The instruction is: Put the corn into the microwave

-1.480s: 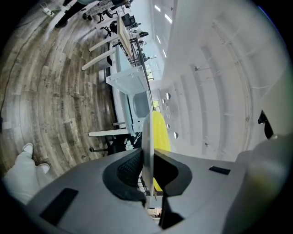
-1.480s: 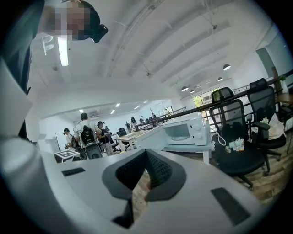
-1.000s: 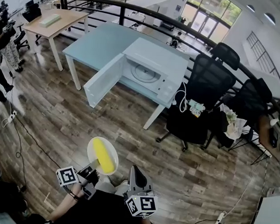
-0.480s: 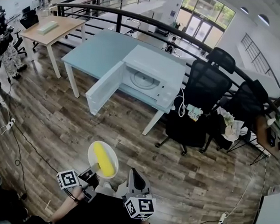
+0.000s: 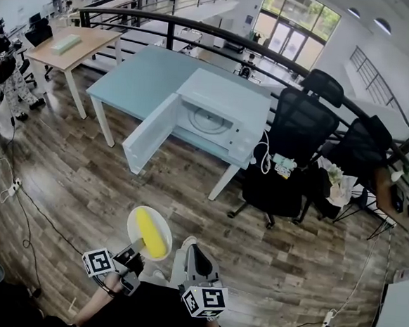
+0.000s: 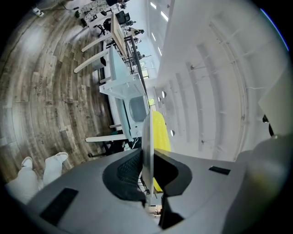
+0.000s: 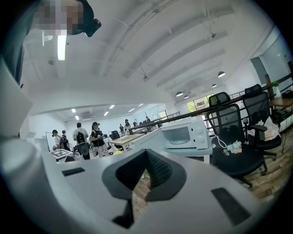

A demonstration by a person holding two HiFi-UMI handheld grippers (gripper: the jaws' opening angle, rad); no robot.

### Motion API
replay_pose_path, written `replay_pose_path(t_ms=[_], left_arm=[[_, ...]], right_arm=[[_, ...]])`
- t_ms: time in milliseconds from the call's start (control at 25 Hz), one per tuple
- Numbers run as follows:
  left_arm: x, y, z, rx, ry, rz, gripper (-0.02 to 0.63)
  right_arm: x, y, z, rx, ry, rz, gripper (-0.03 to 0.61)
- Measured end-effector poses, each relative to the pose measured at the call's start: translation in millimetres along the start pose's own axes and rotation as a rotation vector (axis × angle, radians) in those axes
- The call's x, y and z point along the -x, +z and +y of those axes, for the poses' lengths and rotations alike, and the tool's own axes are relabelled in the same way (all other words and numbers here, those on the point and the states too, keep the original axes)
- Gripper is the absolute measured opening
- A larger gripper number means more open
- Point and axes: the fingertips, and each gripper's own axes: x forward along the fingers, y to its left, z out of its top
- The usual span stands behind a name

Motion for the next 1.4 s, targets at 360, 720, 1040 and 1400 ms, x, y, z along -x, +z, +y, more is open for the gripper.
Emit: replay_pose_path(t_ms=[360, 720, 1040, 1400], left_arm=[[-19.9, 20.8, 5.1, -0.011, 0.01, -0.014, 0.035], [-56.1, 39.0, 17.6, 0.027, 0.03, -0.006, 0.035], [-91.2, 53.9, 18.6, 0.017, 0.042, 0.015, 0.035], [-138.7, 68.4, 8.1, 0.012, 0.056, 0.015, 0.035]], right_arm=[[-38.8, -2.3, -8.5, -0.012, 0.036, 0.028, 0.009], [-76.2, -6.5, -33.5, -0.022, 0.027, 0.062, 0.009], [-108.5, 2.8, -58.0, -0.026, 0.013, 0.075, 0.009], [-139.1, 21.4, -91.5, -0.033, 0.016, 0.07, 0.009]])
